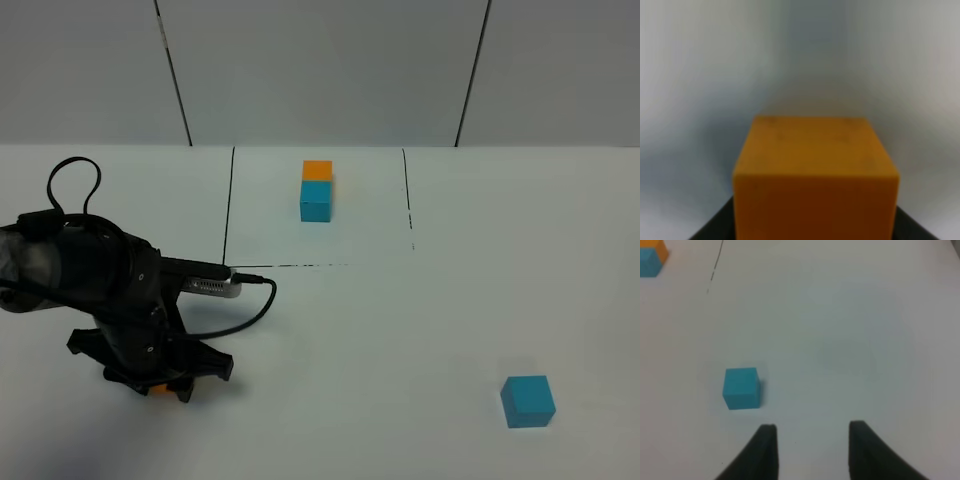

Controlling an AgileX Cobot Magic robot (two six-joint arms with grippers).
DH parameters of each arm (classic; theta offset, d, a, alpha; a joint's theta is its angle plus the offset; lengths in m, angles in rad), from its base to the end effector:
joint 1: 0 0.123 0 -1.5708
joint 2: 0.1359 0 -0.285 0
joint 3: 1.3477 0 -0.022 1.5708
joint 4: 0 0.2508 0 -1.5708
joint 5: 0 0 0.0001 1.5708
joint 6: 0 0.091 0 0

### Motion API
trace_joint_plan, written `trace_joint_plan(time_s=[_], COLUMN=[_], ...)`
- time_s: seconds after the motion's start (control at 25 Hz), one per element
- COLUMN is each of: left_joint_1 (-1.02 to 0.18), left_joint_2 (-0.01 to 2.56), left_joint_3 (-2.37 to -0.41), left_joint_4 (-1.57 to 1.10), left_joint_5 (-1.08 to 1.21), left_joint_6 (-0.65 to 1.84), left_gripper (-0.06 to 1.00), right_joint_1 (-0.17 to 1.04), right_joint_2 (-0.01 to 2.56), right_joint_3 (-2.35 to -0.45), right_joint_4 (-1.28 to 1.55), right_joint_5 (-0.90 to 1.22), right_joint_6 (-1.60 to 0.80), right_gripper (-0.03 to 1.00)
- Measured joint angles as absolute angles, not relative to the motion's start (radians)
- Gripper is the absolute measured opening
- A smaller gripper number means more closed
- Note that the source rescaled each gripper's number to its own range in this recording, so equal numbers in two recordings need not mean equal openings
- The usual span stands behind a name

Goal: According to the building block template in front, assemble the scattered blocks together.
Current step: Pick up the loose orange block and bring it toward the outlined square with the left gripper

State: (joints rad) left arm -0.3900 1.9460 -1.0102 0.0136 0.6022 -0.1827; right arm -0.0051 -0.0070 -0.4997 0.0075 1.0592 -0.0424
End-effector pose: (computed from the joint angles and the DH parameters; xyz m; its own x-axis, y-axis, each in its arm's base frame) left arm 0.3078 -0.1258 0.1076 -0.9695 0.2140 -0.1193 0.2171 0.9761 -0.0129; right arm -0.0058 0.0006 0.2773 -0.4483 -0.0364 -0.8931 -0.0181 0.9993 -0.0317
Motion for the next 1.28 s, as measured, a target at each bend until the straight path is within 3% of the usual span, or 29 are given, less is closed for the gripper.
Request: trace_joint_plan(time_s=[0.28, 0.56, 0.92, 1.28], left_joint_1=[-0.39, -0.39, -0.39, -0.391], left_joint_2=[1.799, 1.705, 1.745, 1.842], left_joint_3=[-1.006, -1.057, -1.253, -1.409], left_joint_4=[0.196, 0.191, 0.016, -0.046], left_joint_5=[0.689, 0.769, 0.835, 0.904], left_joint_6=[0.092, 0.57, 0.841, 0.896], left_gripper=[0.0, 0.0, 0.0, 0.0], right_joint_1=[-0.005, -0.005, -0.005, -0.005], right_joint_2=[-0.007, -0.007, -0.007, -0.007], right_joint_3=[-0.5, -0.5, -0.5, -0.5], right_joint_4=[0.007, 0.007, 0.007, 0.007], right_joint_5=[1.059, 1.059, 1.059, 1.059], right_joint_6=[-0.042, -0.042, -0.042, -0.042], right_gripper=[0.0, 0.0, 0.0, 0.0])
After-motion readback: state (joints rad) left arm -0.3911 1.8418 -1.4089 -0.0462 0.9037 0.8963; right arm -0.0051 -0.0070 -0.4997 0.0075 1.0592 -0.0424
